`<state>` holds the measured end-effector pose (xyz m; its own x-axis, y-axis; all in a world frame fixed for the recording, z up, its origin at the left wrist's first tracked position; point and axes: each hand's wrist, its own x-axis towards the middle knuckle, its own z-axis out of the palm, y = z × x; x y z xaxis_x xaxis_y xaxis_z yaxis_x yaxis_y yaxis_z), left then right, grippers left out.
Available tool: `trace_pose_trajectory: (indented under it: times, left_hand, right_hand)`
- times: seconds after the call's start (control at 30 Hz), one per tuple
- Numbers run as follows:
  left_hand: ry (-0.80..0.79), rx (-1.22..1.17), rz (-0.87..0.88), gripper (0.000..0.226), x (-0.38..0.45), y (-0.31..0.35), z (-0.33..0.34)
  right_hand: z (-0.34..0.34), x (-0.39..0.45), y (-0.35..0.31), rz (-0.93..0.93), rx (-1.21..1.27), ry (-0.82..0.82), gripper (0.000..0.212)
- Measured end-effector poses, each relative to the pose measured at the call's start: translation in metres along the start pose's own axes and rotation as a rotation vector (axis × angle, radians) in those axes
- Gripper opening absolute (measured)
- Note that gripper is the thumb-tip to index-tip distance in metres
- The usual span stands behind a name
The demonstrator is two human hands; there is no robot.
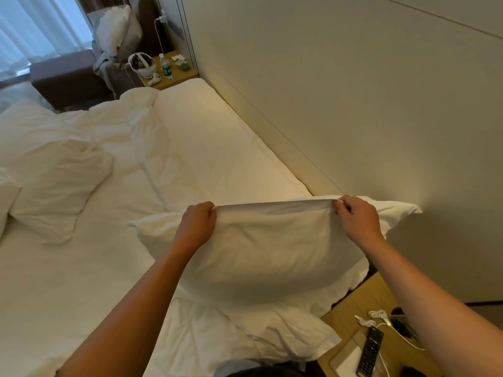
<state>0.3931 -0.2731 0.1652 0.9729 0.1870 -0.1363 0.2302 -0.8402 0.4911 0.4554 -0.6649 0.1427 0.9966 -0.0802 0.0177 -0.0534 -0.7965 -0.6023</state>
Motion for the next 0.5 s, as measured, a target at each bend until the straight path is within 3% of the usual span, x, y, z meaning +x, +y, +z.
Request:
trace_pose_trajectory:
  times: [0.17,0.5]
  left_hand:
    - [0.057,-0.022,0.009,0.030,0.013,0.003,-0.009]
    - [0.213,-0.069,0.217,0.028,0.065,0.054,-0.050]
  right_hand:
    - [-0.003,-0.005,-0.010,0.000,-0.044,0.031,0.033]
    - [-0.068,-0.012,-0.045,-0.009,-0.005,0.275,0.043]
